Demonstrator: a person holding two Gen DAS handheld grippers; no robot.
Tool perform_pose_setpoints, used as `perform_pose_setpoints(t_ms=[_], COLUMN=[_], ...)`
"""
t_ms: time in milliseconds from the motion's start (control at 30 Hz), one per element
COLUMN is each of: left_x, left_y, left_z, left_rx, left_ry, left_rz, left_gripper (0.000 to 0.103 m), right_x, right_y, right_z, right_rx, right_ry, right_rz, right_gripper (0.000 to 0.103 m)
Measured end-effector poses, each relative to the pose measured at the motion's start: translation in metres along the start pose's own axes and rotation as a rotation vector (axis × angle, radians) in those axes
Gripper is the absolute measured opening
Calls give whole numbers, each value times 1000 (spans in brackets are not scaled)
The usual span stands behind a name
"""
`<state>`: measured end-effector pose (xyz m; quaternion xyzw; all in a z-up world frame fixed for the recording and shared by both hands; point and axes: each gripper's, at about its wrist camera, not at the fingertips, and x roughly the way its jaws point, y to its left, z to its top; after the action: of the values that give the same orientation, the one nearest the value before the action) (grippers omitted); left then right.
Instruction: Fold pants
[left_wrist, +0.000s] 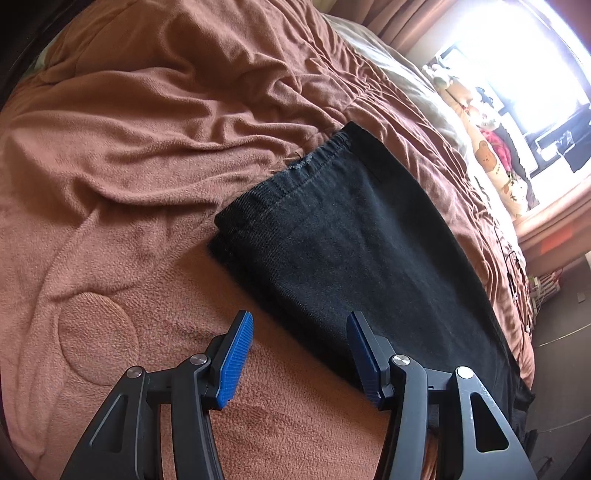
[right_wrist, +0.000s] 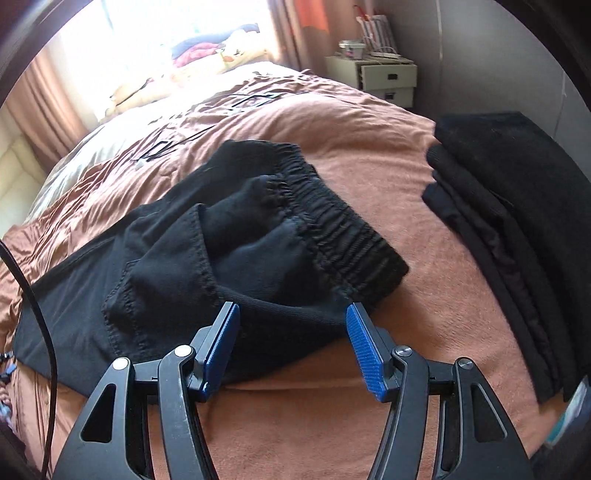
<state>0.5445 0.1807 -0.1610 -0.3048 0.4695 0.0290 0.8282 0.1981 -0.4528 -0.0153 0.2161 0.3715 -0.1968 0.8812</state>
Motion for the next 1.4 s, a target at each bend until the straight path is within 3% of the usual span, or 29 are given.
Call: perform_pose_setpoints(t_ms=[167,267,467,533,600,733,967,1067,1200,1267,1367,1400], left_x=[13,17,20,21,21,19,24,26,27,25,17,13], left_y=[1,2,2,4,4,8,21,27,27,26,23,20], left_z=[-3,-6,-5,-5,-4,-4,2,5,6,9,12,13], left_rx=[-42,-68,-94,-108,-110,-133,-190,-219,-220,-205,-201,-189], left_ry=[12,6,-13,-18,-27,-50,-76,-87,-98,-101,-128,-137], left_rz=[-34,-45,-61,-67,-64,-72,-95,-104,-83,-67,-68,-67], left_gripper=[55,55,55,55,55,55,45,37,24,7,5,5], right_x=[21,35,54,55,51,42,37,40,46,50,56,57], right_y=[-23,-27,-33,-37,-43,-62,-70,-77,-77,-79,-81,-79], right_z=[1,5,17,18,21,8,-14,-15,-21,-20,-16,-14], right_rx=[120,187,293,296,290,354,413,458,459,462,488,487], right_ry=[56,59,40,34,12,-4,-24,-2,17,5,-11,-18], right_rz=[61,86,147,139,146,164,196,250,359,389,416,410], right_gripper=[62,69,69,50,22,7,8,15,37,37,37,32])
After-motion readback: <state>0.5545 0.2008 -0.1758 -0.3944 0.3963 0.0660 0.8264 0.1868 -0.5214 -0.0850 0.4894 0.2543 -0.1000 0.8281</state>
